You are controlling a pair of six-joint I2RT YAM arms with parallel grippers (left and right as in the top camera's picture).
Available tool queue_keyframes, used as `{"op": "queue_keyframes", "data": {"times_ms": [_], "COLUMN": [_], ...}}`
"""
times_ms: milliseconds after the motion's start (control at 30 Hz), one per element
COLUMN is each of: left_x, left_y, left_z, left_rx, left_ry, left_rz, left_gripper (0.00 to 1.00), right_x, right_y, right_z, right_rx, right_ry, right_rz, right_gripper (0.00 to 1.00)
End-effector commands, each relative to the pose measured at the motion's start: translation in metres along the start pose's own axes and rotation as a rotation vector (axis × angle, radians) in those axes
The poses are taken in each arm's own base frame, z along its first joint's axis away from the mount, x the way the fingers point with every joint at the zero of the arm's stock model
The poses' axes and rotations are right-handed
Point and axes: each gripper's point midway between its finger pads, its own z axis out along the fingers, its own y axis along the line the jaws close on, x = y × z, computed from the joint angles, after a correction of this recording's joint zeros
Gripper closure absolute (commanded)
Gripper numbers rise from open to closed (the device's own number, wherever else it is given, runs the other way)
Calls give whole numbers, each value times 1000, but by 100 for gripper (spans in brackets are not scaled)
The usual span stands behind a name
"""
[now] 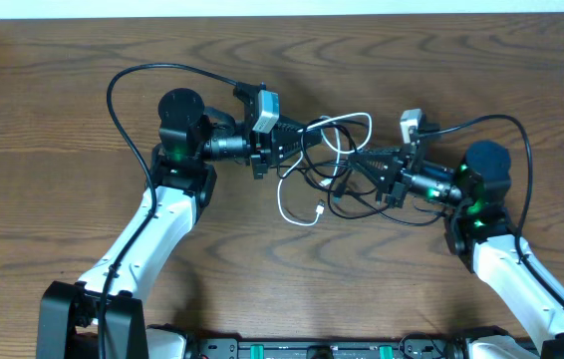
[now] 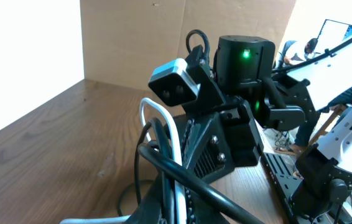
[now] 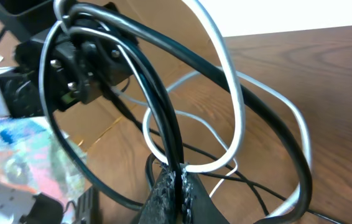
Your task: Untangle cables
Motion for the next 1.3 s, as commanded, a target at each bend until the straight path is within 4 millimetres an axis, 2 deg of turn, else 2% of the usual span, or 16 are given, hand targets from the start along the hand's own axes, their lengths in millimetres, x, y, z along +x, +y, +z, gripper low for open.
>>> {"op": "queue_keyframes", "data": {"times_ms": [0, 333, 600, 867, 1100, 1267], "left_x": [-8, -4, -2, -2, -2, -2], "left_y": [1, 1, 2, 2, 1, 1], "left_z": [-3, -3, -3, -3, -3, -3], "left_rx": [-13, -13, -14, -14, -11, -11], "left_ry": [-9, -1, 3, 3, 4, 4], "left_rz": [15, -14, -32, -32, -33, -33], "left_gripper": [93, 92, 93, 92, 93, 93], "right_x": [2, -12, -23, -20, -22, -35], "right_y": [14, 29, 7, -9, -7, 1], "right_z": [-5, -7, -15, -21, -21, -23], "right_rx": [-88, -138, -41, 13, 8, -11], "right_ry": [34, -6, -56, -54, -61, -102], "right_rz": [-9, -133, -72, -8, -20, -98], "right_gripper": [99, 99, 99, 99, 99, 99]}}
